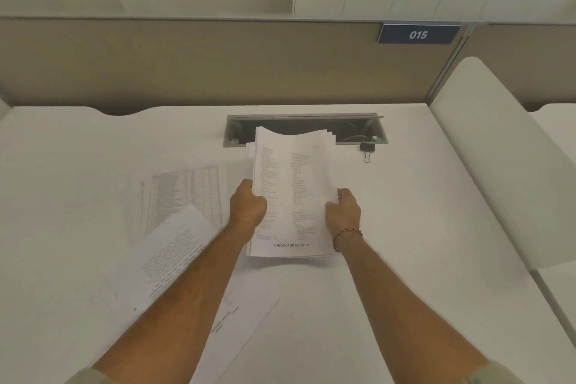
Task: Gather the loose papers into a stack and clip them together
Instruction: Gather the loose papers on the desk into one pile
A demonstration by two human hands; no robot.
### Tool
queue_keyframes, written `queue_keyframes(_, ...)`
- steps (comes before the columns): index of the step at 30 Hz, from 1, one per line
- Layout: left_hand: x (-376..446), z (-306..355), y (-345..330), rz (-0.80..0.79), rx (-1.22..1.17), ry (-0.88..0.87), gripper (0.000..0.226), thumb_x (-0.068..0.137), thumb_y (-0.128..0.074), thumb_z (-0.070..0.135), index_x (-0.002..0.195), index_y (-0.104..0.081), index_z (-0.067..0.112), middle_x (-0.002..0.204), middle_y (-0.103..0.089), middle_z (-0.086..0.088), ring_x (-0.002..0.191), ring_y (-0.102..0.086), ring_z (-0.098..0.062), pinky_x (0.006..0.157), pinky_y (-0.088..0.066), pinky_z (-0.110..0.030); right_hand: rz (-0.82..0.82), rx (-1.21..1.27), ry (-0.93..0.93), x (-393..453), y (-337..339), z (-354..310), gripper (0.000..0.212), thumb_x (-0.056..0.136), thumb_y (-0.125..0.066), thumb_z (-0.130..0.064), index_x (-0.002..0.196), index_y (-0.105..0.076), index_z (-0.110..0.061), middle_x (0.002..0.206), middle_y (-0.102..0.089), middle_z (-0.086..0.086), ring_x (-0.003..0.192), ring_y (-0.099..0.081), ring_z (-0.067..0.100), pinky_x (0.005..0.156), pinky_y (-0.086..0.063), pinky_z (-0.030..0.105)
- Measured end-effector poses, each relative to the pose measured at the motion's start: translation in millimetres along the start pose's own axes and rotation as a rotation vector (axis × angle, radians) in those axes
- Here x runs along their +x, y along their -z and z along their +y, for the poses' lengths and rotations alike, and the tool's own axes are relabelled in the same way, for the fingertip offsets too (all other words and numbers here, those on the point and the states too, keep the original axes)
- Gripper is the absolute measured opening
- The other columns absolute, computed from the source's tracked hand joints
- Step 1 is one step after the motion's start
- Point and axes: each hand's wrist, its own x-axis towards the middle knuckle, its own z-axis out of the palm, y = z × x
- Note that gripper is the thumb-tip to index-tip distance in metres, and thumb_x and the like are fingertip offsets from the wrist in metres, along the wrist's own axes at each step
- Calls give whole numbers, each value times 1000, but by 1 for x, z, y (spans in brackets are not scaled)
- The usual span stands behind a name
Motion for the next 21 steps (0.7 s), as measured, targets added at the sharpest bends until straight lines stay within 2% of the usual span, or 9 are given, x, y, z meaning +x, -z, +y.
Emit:
queue_keyframes(3,9,0,1,53,70,-23,24,95,-55,3,118,-58,8,111,-66,-7,94,-64,-24,58,-50,-26,-13,-27,-13,8,-10,-7,38,90,-43,3,128,-53,3,110,-63,14,88,-50,22,65,-39,23)
queue_keyframes(6,21,-4,-1,55,114,-41,25,95,-60,8,120,-57,9,111,-68,-7,94,-66,-26,65,-55,-30,-9,-45,-23,17,-18,-12,39,89,-42,5,126,-54,4,110,-63,16,87,-51,23,72,-40,25)
queue_keyframes(9,34,-11,-5,48,183,-48,26,95,-62,12,121,-57,10,114,-70,-9,96,-69,-28,73,-61,-36,-5,-70,-38,26,-26,-13,34,88,-41,7,119,-56,5,100,-60,13,85,-52,25,73,-40,26)
queue_keyframes(11,41,-15,-8,46,250,-34,29,94,-66,14,121,-56,10,116,-69,-10,99,-69,-28,75,-62,-37,-16,-117,-43,30,-29,-14,32,88,-43,7,115,-57,0,106,-58,15,93,-53,27,76,-40,27)
queue_keyframes(14,48,-18,-11,84,394,-12,38,89,-69,10,123,-53,5,127,-60,-14,114,-60,-30,87,-59,-37,20,-254,-86,33,-31,-21,37,89,-50,1,126,-55,0,128,-48,18,121,-47,37,93,-44,39)
queue_keyframes(17,49,-17,-14,104,543,3,50,90,-67,15,134,-45,4,142,-44,-17,132,-43,-32,102,-47,-39,55,-330,-128,36,-31,-23,38,89,-52,-2,127,-52,1,134,-45,19,126,-42,37,101,-43,45)
queue_keyframes(21,49,-9,-17,96,631,109,56,93,-63,27,140,-38,9,145,-42,-18,133,-42,-34,104,-44,-45,-1,-322,-94,38,-30,-21,45,90,-51,-1,135,-45,2,136,-48,21,128,-42,39,100,-41,41)
